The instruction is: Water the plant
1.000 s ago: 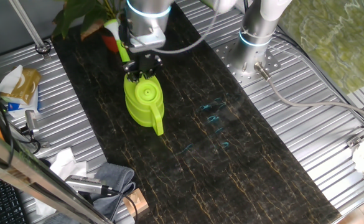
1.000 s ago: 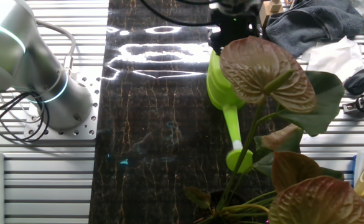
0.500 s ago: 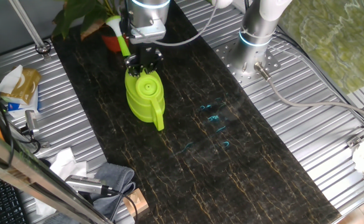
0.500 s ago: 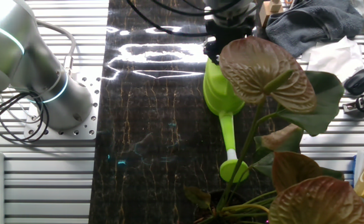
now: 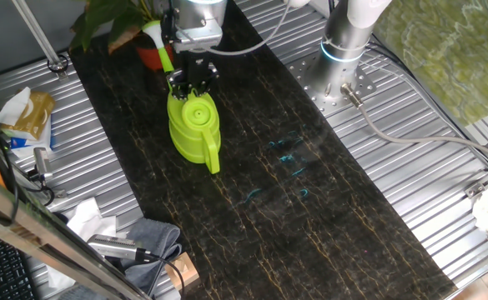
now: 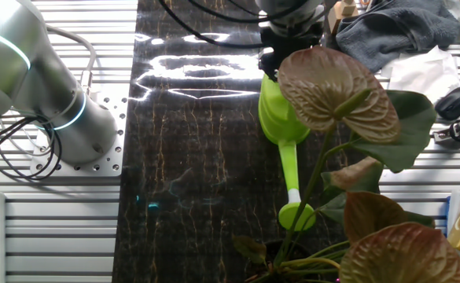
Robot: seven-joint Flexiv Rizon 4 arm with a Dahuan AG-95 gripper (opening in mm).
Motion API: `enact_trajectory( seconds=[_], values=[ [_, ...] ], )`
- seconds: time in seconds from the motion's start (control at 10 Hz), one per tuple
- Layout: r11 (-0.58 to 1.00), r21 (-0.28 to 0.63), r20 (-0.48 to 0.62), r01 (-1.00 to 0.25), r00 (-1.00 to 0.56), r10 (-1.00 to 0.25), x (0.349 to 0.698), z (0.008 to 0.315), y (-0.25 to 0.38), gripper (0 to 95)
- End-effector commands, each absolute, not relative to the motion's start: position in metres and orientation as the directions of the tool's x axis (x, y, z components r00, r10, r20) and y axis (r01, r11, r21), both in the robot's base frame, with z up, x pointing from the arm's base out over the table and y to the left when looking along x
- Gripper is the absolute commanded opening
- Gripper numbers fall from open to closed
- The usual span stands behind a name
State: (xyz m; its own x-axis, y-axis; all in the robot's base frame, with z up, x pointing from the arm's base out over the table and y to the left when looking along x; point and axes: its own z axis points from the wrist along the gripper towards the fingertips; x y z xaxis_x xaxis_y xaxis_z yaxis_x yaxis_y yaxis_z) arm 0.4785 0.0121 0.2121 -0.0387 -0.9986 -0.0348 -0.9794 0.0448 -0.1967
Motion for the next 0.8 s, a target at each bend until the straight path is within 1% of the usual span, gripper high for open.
enact_trajectory(
  seconds=[0.1,0.8],
  values=[
    [0.041,-0.204,-0.052,-0.978,-0.031,-0.998,0.477,0.213,0.006,0.0],
    [0.037,-0.236,-0.111,-0.971,-0.011,-0.994,0.475,0.223,-0.012,0.0]
  ],
)
